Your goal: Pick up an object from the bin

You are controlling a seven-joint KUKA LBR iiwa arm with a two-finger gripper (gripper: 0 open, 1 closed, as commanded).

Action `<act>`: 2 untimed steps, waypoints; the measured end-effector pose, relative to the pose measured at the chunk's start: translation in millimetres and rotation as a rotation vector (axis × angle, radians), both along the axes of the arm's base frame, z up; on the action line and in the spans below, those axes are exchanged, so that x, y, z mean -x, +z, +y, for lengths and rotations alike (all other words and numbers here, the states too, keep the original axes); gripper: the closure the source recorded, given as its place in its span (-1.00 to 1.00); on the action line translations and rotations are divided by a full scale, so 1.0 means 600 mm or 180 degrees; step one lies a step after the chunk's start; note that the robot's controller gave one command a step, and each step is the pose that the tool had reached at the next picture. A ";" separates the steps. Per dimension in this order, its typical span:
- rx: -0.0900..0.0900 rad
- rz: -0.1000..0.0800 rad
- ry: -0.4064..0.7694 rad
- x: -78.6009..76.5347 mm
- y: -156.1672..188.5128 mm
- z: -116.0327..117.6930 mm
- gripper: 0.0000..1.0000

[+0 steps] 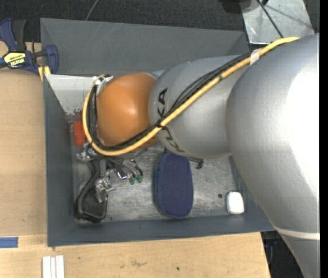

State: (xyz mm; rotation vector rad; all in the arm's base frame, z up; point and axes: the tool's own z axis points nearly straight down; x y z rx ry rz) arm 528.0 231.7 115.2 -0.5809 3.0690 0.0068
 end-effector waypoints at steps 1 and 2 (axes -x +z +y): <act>0.0014 0.0098 -0.1520 -0.091 -0.006 -0.038 -1.00; -0.0002 0.0035 -0.1223 -0.082 -0.007 -0.038 -1.00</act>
Offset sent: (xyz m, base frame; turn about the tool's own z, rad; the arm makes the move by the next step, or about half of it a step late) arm 0.0551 -0.0256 -0.0092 0.4835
